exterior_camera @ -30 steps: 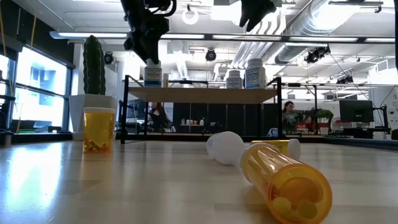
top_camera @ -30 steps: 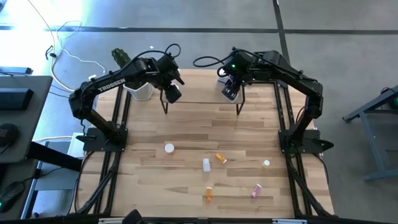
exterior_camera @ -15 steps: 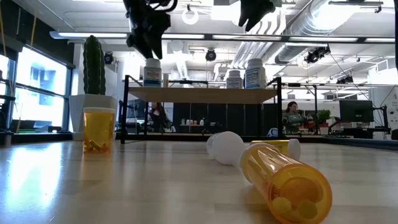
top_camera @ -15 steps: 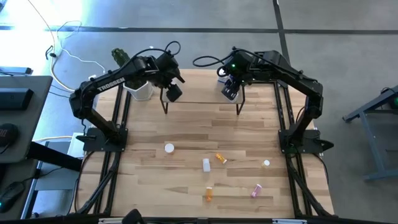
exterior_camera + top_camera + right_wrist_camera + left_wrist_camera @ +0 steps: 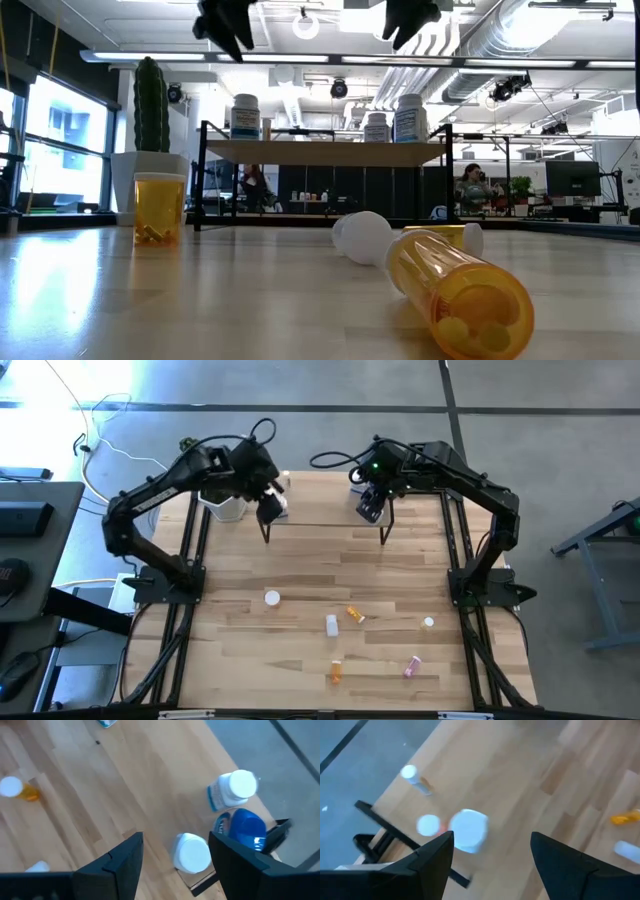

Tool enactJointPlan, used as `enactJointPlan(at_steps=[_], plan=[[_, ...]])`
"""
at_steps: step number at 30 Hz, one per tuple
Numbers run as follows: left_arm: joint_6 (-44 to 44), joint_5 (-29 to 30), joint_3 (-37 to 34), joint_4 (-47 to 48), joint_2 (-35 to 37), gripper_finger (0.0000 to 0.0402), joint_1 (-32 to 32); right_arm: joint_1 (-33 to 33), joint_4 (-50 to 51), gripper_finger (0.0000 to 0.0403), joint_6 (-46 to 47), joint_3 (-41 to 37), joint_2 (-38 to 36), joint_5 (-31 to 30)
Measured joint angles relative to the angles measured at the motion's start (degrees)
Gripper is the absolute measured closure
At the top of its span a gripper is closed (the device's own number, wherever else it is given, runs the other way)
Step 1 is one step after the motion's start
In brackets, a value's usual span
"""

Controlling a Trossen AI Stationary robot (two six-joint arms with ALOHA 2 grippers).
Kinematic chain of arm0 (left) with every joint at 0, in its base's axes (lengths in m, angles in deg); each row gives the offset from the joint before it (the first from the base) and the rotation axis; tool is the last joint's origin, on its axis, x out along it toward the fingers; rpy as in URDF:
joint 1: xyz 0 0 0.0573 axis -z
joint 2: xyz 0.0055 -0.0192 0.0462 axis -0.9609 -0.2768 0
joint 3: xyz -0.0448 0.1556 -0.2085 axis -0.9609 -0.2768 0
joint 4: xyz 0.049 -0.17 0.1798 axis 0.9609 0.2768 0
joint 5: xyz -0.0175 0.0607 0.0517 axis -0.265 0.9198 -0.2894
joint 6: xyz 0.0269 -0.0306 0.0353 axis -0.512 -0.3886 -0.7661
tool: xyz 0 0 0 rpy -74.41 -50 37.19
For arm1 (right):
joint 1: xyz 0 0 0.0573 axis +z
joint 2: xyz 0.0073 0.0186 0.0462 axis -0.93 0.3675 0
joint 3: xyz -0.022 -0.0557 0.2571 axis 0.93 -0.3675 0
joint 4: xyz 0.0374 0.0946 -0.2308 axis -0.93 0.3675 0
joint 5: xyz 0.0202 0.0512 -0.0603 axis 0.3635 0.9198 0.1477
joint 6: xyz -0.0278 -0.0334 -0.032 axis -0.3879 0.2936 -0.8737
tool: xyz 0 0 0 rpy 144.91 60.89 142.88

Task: Pick and place medicine bottles onto shelf by color
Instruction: Put the big orange pill bottle on the shelf

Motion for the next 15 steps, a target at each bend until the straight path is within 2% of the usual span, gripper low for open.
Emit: enactJointPlan(at_steps=[6, 15], plan=[[4.7, 2.3, -11.2, -7.3, 7.2, 0.0147, 6.8, 1.0, 0.0, 0.0187, 0.5, 0.0, 0.0, 3.7], [12.2, 3.2, -24.4, -12.6, 13.5, 0.0147, 16.3, 3.9, 0.0, 0.0187, 5.2, 0.0, 0.0, 3.9]])
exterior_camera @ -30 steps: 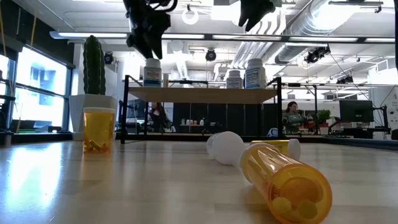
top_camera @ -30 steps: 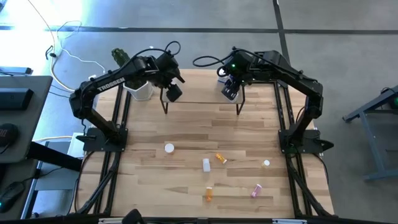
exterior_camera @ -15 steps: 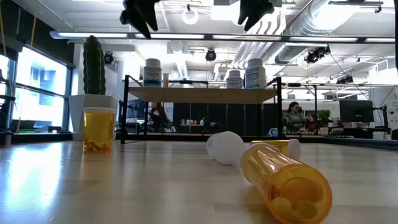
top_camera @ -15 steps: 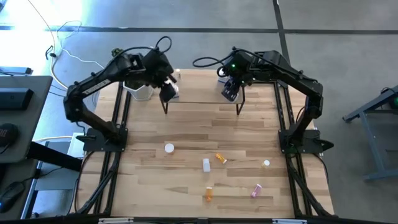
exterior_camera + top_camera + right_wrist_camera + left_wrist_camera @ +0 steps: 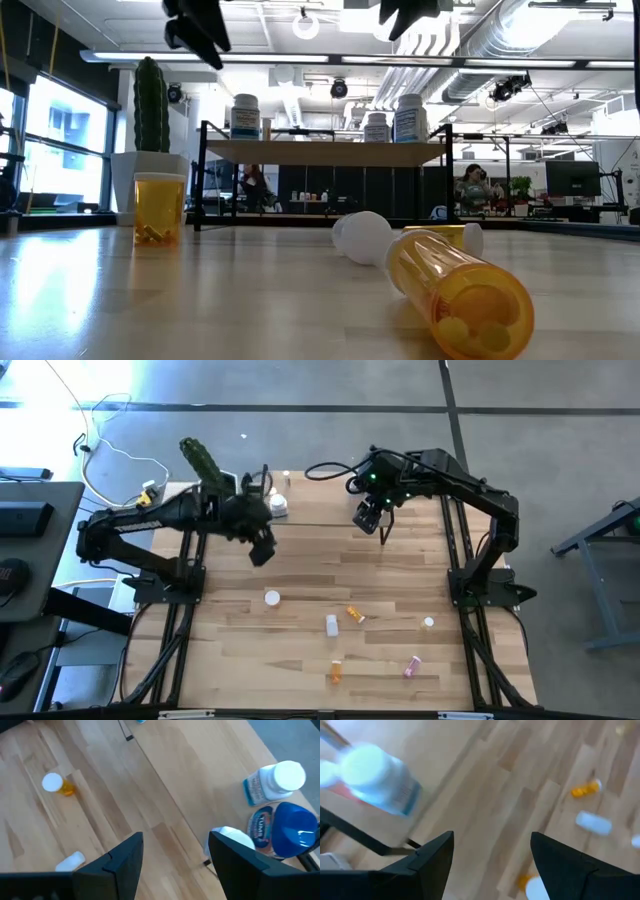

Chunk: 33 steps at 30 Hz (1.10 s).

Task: Pick and place medicine bottles onto shelf by color
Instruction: Put the big orange pill bottle on the shelf

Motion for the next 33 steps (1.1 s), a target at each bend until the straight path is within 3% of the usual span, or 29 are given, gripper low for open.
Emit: enactJointPlan(at_steps=[11, 20, 33], plan=[[4.4, 3.7, -9.6, -3.0, 3.2, 0.0147, 15.1, 0.5, 0.0, 0.0187, 9.7, 0.0, 0.0, 0.0], [5.7, 3.8, -11.5, -3.5, 3.8, 0.0147, 26.3, 0.5, 0.0, 0.0187, 13.6, 0.0, 0.0, 0.0], [7.3, 0.2, -11.4, -3.5, 1.4, 0.0144, 29.5, 3.7, 0.0, 0.0187, 15.9, 0.0, 0.0, -1.1]])
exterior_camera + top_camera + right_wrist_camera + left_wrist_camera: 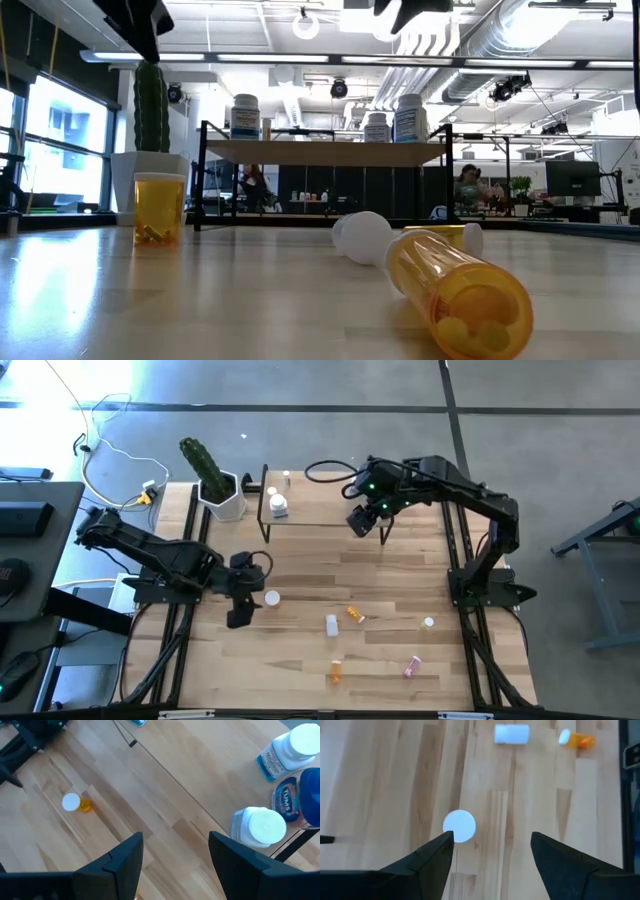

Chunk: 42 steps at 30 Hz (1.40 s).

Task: Pick and place medicine bottles onto shelf by color
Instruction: Put the big orange pill bottle on the shelf

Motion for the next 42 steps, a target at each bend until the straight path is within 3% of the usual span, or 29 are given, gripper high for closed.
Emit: enactJointPlan(at_steps=[13, 25, 42], plan=[[-7.3, 2.0, -0.6, -0.9, -7.7, 0.0133, -0.6, 1.7, 0.0, 0.0187, -1.5, 0.0, 0.0, -2.5], [-3.6, 1.0, -14.1, -15.7, -3.9, 0.0133, -3.1, 1.7, 0.3, 0.0187, -3.0, 0.0, 0.0, -2.5], [-4.2, 1.9, -22.9, -25.7, -3.7, 0.0133, -4.5, 1.7, 1.1, 0.0187, -4.3, 0.0, 0.0, -2.5]])
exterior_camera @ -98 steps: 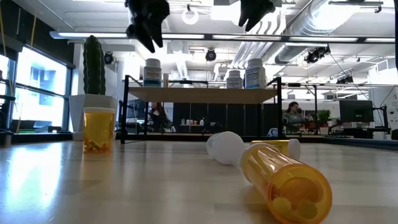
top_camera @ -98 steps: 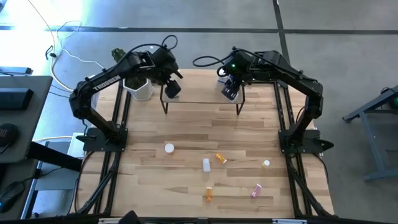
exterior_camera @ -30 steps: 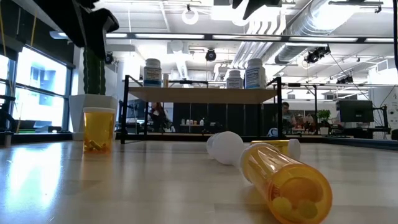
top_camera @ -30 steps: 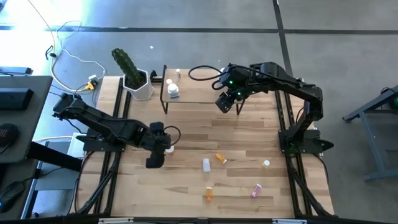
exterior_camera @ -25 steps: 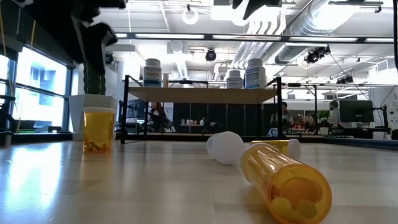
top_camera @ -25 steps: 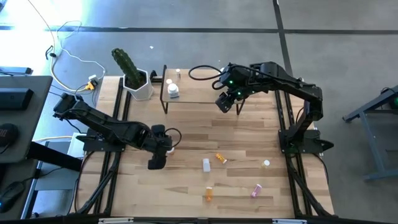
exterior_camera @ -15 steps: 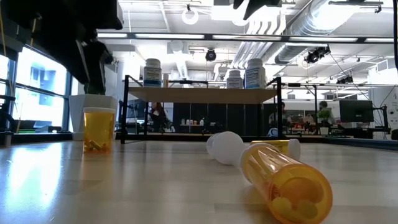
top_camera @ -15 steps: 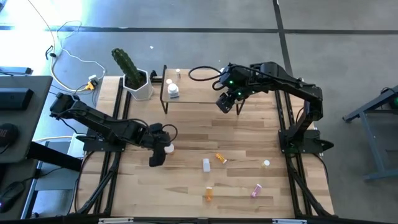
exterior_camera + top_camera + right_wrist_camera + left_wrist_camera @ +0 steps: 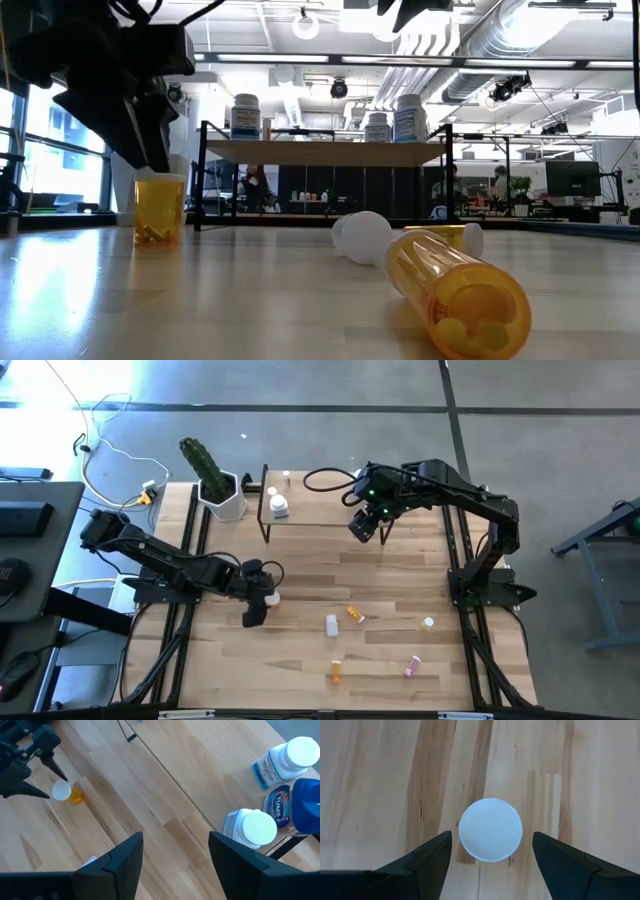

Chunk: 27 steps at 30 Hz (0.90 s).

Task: Pick and place medicine bottles onto shelf by color
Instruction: Put the big orange pill bottle on the shelf

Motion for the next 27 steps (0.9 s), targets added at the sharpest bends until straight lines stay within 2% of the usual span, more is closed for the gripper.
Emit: enactJointPlan(at_steps=[16, 27], plan=[[1.3, -1.7, -4.3, -7.1, 0.0, 0.0133, -2.2, 0.0, 0.0, 0.0187, 0.2, 0.0, 0.0, 0.0], [-0.2, -2.4, -4.4, -8.8, -0.9, 0.0133, -3.0, 0.0, -0.2, 0.0187, 0.2, 0.0, 0.0, 0.0]])
